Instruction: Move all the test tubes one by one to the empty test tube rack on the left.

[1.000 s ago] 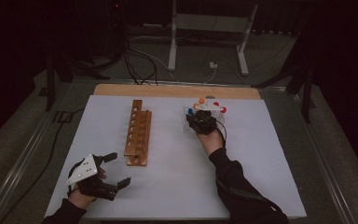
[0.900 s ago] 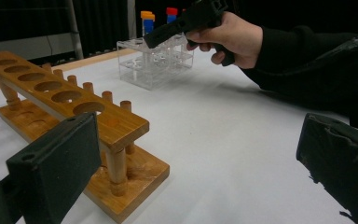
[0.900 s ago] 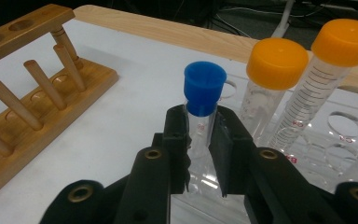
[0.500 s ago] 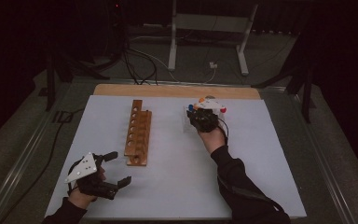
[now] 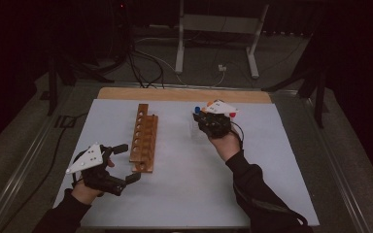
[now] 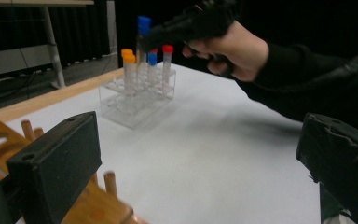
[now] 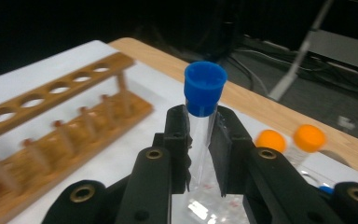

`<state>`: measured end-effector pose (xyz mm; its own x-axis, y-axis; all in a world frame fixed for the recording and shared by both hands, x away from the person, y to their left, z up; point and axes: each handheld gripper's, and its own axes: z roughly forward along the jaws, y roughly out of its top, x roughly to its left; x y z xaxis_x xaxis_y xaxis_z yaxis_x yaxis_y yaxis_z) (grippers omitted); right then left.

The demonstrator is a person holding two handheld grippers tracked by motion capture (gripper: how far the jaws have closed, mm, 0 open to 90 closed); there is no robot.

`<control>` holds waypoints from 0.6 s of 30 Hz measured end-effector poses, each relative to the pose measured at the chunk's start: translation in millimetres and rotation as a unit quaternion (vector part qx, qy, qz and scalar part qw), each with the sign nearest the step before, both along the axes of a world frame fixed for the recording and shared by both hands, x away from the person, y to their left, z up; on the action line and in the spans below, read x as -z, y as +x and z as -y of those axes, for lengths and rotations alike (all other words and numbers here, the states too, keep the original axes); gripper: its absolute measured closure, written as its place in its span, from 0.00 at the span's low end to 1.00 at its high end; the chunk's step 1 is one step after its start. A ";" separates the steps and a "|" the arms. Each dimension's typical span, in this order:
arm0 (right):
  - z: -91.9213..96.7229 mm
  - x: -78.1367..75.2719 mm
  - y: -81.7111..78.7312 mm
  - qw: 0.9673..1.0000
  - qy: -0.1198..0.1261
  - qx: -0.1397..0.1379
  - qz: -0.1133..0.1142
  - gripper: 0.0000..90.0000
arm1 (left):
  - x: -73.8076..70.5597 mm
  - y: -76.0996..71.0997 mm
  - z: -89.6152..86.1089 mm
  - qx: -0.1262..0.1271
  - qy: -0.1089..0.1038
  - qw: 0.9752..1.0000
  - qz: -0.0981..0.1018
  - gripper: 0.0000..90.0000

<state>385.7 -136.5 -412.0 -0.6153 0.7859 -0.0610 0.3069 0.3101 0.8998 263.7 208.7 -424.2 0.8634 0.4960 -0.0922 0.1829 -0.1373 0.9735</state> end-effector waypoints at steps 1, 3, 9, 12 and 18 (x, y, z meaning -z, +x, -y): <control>-1.0 -0.6 -3.0 1.000 -0.001 -0.007 -0.002 0.86 | 0.0 0.0 0.0 0.000 0.000 1.000 0.000 0.01; -3.3 -0.7 -9.3 1.000 -0.009 -0.023 -0.002 0.86 | -5.7 5.8 4.4 -0.007 0.005 1.000 -0.001 0.01; -11.2 1.1 -27.7 0.997 -0.020 -0.069 -0.008 0.86 | -19.9 24.4 28.0 0.010 0.009 1.000 0.000 0.01; -15.9 2.7 -34.7 0.996 -0.025 -0.086 -0.012 0.86 | -22.4 29.1 36.0 0.017 0.010 1.000 -0.003 0.01; -22.0 7.1 -46.7 0.993 -0.021 -0.114 -0.023 0.86 | -33.0 53.5 64.2 0.039 0.029 0.999 -0.004 0.05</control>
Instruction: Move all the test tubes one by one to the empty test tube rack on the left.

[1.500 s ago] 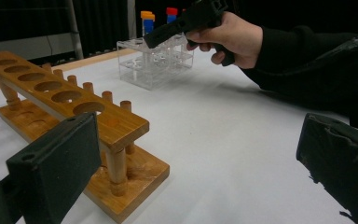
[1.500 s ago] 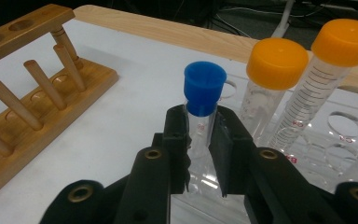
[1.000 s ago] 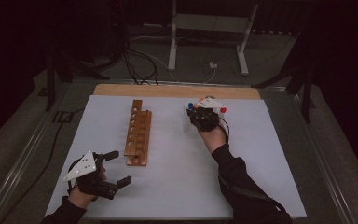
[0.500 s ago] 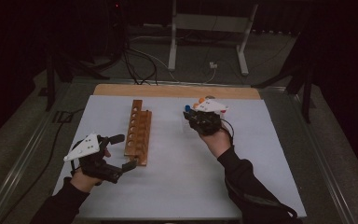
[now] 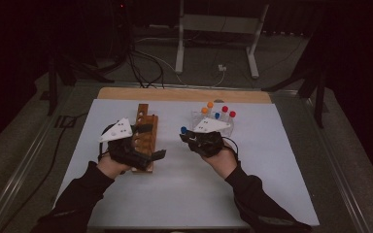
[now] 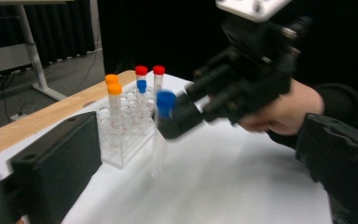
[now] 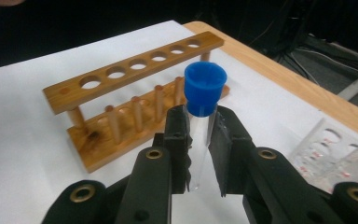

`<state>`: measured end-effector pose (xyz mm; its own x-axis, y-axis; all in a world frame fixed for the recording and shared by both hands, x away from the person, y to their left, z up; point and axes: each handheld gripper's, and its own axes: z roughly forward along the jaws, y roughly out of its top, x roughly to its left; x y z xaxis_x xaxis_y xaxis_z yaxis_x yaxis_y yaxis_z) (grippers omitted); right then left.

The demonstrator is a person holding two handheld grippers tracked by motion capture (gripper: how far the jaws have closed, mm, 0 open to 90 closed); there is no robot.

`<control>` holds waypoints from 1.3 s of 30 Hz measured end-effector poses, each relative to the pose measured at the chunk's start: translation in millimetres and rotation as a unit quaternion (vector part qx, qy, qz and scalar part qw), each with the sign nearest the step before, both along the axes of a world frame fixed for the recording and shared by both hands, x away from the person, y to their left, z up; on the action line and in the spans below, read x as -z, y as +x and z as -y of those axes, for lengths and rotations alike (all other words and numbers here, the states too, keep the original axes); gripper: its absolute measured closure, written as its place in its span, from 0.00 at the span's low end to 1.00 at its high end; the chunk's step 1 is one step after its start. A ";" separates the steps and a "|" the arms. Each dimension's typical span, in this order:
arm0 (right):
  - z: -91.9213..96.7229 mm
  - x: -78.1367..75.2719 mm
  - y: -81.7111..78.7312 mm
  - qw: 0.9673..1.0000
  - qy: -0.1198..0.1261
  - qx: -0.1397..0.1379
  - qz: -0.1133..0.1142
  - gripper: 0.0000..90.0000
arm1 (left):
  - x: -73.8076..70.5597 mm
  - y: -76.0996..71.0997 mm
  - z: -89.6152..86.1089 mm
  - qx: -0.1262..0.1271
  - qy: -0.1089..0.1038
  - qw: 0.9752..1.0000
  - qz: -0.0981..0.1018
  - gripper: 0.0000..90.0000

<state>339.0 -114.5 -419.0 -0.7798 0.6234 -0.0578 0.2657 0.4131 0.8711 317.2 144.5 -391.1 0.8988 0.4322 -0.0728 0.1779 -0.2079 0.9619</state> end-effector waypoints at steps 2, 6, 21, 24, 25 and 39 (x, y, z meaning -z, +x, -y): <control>-0.4 1.2 -2.8 1.000 0.003 -0.004 -0.004 0.86 | -1.1 5.9 6.8 0.005 0.004 1.000 -0.001 0.08; 0.2 2.3 -6.1 1.000 0.007 -0.009 -0.008 0.86 | 1.6 14.9 18.1 0.011 0.011 1.000 -0.003 0.19; 1.1 -0.5 -10.6 1.000 0.009 -0.016 -0.008 0.86 | 12.9 32.3 48.1 0.016 0.037 0.999 -0.008 0.62; 1.5 -0.4 -10.5 1.000 0.011 -0.014 -0.008 0.86 | 13.2 32.2 50.3 0.017 0.043 0.999 -0.006 0.70; 1.8 -0.6 -10.6 1.000 0.012 -0.014 -0.009 0.86 | 13.3 32.3 50.7 0.017 0.043 0.999 -0.006 0.73; 3.2 -0.6 -10.3 1.000 0.018 -0.006 -0.004 0.86 | 14.1 35.4 51.5 0.015 0.055 0.998 0.003 0.86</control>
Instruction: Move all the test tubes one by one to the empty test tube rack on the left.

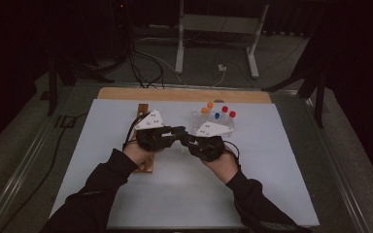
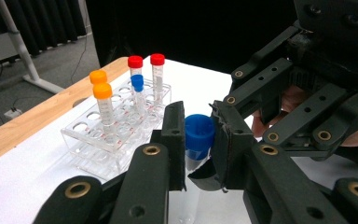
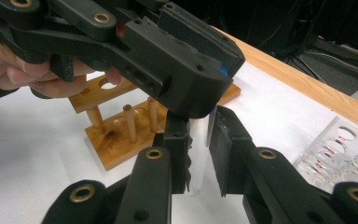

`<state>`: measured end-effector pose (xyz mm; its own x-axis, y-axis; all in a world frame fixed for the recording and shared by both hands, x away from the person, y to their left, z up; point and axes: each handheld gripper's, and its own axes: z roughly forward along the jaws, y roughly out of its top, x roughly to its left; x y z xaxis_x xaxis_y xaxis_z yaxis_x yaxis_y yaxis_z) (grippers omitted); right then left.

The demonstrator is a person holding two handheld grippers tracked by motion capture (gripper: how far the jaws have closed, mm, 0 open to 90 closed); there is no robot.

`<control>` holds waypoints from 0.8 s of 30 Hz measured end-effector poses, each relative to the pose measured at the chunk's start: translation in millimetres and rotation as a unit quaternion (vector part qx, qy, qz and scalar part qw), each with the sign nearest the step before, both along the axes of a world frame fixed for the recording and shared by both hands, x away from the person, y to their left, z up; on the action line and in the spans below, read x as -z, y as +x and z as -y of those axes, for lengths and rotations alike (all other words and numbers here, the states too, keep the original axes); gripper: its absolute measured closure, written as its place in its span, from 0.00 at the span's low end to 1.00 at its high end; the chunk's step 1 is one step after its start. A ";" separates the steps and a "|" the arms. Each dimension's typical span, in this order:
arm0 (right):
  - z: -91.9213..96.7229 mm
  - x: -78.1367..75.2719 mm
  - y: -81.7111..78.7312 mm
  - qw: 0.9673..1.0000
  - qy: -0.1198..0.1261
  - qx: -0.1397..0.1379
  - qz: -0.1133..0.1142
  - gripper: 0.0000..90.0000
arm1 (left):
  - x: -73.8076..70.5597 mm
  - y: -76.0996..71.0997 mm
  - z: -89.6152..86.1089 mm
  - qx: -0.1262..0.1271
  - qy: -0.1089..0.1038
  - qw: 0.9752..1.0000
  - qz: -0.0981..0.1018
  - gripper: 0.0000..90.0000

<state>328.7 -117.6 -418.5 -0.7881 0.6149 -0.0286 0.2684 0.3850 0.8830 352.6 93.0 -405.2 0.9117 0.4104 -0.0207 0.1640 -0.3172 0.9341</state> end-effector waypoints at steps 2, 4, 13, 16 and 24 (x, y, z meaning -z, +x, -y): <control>0.0 0.3 -0.1 1.000 0.000 -0.001 0.000 0.85 | -0.6 0.2 -0.7 0.002 0.004 1.000 0.001 0.86; 0.8 1.0 0.8 1.000 0.002 0.002 -0.004 0.79 | -1.3 0.6 -2.2 -0.001 0.004 1.000 0.000 0.86; 14.0 5.1 -1.1 0.999 0.024 0.020 -0.009 0.44 | -8.3 7.0 -16.3 -0.024 0.007 1.000 0.007 0.86; 20.8 7.5 -2.6 0.999 0.033 0.029 -0.007 0.34 | -11.3 12.4 -24.6 -0.038 0.006 0.999 0.005 0.86; 35.3 8.6 -6.5 0.998 0.053 0.039 0.002 0.16 | -21.8 28.1 -47.8 -0.077 0.015 0.997 0.015 0.86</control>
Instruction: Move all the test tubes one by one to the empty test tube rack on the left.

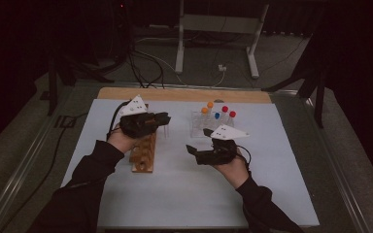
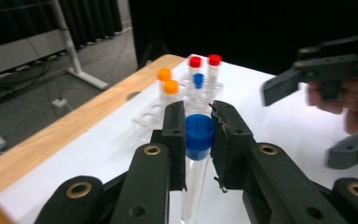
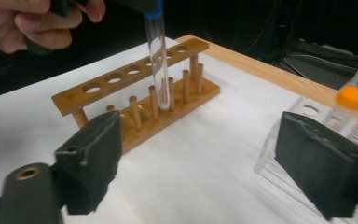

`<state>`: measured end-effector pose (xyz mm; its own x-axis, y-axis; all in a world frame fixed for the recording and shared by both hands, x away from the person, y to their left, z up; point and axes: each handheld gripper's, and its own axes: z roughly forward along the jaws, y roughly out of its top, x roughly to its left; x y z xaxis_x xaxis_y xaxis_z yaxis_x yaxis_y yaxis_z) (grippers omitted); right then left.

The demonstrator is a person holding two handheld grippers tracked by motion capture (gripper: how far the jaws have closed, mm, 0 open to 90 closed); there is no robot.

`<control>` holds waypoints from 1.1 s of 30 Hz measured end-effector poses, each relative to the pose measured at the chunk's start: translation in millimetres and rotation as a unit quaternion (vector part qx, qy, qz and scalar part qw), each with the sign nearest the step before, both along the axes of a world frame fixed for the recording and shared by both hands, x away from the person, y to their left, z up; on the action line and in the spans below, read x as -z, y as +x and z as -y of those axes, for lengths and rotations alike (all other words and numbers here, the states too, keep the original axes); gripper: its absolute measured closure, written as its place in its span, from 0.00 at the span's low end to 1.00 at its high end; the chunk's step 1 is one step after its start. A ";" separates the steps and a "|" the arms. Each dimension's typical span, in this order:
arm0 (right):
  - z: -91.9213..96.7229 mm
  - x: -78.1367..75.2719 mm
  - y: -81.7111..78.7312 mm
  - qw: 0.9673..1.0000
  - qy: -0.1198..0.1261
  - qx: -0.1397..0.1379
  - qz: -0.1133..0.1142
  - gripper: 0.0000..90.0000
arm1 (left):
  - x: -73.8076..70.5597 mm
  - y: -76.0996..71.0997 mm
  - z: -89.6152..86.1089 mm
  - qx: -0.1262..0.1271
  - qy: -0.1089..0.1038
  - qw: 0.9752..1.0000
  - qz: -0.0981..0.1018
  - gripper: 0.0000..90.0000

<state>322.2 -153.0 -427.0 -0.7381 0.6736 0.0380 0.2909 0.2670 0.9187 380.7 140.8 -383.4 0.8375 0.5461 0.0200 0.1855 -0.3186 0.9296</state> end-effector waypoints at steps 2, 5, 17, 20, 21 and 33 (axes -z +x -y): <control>5.0 -0.3 -0.4 1.000 0.002 -0.002 0.001 0.10 | -6.5 7.3 -9.8 -0.014 -0.006 1.000 0.003 0.86; 5.5 -0.3 -0.6 1.000 -0.006 -0.002 0.004 0.05 | -10.4 12.9 -16.2 -0.025 -0.007 1.000 0.008 0.86; 8.9 -1.2 -1.8 1.000 0.003 0.007 0.014 0.00 | -21.4 44.1 -41.3 -0.087 0.001 0.996 0.025 0.86; 10.3 -1.6 -1.4 1.000 0.009 0.006 0.012 0.00 | -20.0 51.0 -44.4 -0.097 0.008 0.995 0.027 0.86; 10.5 -1.6 -1.6 1.000 0.009 0.005 0.012 0.00 | -19.7 53.1 -45.4 -0.100 0.010 0.995 0.026 0.86; 10.4 0.5 -1.1 1.000 0.008 -0.006 0.009 0.00 | 2.1 75.7 -59.4 -0.142 0.020 0.990 0.007 0.86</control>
